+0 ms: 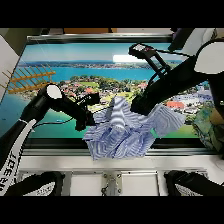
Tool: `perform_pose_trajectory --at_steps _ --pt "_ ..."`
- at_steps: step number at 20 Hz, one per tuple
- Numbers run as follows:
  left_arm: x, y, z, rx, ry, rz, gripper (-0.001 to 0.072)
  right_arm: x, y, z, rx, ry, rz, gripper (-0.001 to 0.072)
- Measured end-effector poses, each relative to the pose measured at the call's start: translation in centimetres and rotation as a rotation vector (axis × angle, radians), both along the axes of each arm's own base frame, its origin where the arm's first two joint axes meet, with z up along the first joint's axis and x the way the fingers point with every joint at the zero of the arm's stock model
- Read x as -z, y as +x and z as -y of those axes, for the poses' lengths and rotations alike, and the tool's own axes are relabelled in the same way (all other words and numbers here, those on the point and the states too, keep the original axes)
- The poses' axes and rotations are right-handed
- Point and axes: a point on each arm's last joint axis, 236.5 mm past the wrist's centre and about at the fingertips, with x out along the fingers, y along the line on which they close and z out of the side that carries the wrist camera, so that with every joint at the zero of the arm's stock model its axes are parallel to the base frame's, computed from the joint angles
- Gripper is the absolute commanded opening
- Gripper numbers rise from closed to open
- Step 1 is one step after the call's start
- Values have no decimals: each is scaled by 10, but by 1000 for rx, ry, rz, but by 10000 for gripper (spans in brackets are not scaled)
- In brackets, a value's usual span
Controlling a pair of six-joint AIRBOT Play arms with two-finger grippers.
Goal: Fold the clothes and pants, and hang the long-sleeved shirts on hangers.
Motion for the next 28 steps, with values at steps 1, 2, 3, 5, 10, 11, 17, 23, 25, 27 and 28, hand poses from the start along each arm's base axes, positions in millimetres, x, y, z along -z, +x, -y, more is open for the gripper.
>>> perform_pose_trajectory --at_steps 1,2,3,5,10,11,17,23,25,27,28 --pt "0 0 0 0 0 0 13 -2 1 -1 -56 12 29 605" --pt "0 0 0 0 0 0 13 -5 2 0 -104 26 53 605" --pt "0 0 0 0 0 0 13 -7 4 3 -148 49 73 606" --pt "0 0 0 0 0 0 13 -9 10 15 -207 117 82 606" --pt "0 0 0 0 0 0 13 -4 25 73 -224 415 58 606" --pt "0 0 0 0 0 0 13 -1 29 85 -212 479 72 606" --pt "0 0 0 0 0 -1 13 65 27 131 -180 759 156 606" --pt "0 0 0 0 0 -1 13 106 25 108 -258 849 110 606" --pt "0 0 0 0 0 -1 13 114 27 91 -286 845 100 606" --pt "1 -1 -2 3 10 -1 12 118 28 80 -296 836 100 606" --pt "2 -1 -3 6 15 -3 13 119 29 77 -301 834 98 606"
